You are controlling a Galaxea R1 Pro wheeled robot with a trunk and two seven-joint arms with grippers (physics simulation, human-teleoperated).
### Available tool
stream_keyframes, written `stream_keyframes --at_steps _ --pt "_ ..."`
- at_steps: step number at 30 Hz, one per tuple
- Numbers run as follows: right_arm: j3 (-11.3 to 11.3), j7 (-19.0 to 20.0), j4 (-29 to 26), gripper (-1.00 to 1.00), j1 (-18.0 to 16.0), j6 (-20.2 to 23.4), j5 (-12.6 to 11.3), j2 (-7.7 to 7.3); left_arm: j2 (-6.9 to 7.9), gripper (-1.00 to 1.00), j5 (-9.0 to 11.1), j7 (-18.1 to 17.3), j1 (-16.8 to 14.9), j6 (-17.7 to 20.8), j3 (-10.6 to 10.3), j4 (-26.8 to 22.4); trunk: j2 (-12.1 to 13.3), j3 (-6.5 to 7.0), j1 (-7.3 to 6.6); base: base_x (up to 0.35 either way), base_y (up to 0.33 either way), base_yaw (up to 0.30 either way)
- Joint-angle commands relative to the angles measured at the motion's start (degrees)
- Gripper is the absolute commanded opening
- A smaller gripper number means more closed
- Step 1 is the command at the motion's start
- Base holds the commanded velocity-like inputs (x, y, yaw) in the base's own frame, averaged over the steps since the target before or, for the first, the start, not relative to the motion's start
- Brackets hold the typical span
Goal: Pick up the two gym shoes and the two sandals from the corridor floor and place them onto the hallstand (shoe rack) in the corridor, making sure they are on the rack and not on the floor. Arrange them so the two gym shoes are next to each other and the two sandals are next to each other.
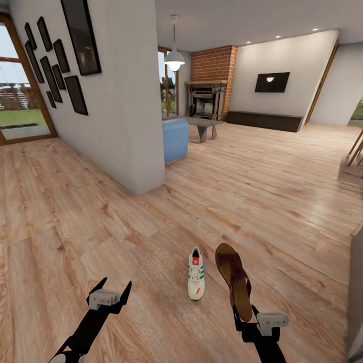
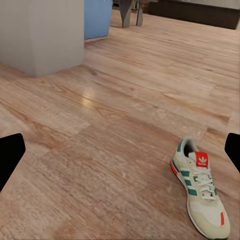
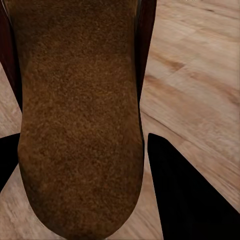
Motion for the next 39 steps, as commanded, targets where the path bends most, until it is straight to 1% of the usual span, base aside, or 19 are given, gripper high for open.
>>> stream_keyframes --at_steps 1,10,15,21,36,39 --pt "0.01 0.08 -0.01 -1.0 -0.02 -0.02 -0.17 0.0 0.01 1.0 -0.01 -0.01 -0.03 -0.04 -0.02 0.02 0.0 0.0 0.0 0.086 0.0 0.0" --pt "0.01 0.08 -0.01 -1.0 -0.03 -0.02 -0.17 0.0 0.0 1.0 -0.02 -0.03 -0.07 -0.09 -0.05 0.05 0.0 0.0 0.0 0.042 0.0 -0.003" --pt "-0.01 0.08 0.01 -1.0 -0.02 -0.02 -0.17 0.0 0.01 1.0 -0.03 -0.03 -0.08 -0.1 -0.06 0.06 0.0 0.0 0.0 0.013 0.0 -0.106" --pt "0.01 0.08 0.02 -1.0 0.0 -0.02 -0.17 0.0 0.03 1.0 -0.03 -0.03 -0.09 -0.11 -0.04 0.06 0.0 0.0 0.0 0.005 0.0 -0.215" --pt "0.03 0.08 0.05 -1.0 0.01 -0.02 -0.17 0.0 0.05 1.0 -0.03 -0.03 -0.1 -0.11 0.02 0.06 0.0 0.0 0.0 0.0 0.0 -0.276" --pt "0.03 0.08 0.06 -1.0 -0.03 -0.02 -0.17 0.0 0.07 1.0 -0.03 -0.03 -0.08 -0.11 0.03 0.06 0.0 0.0 0.0 0.0 0.0 -0.162"
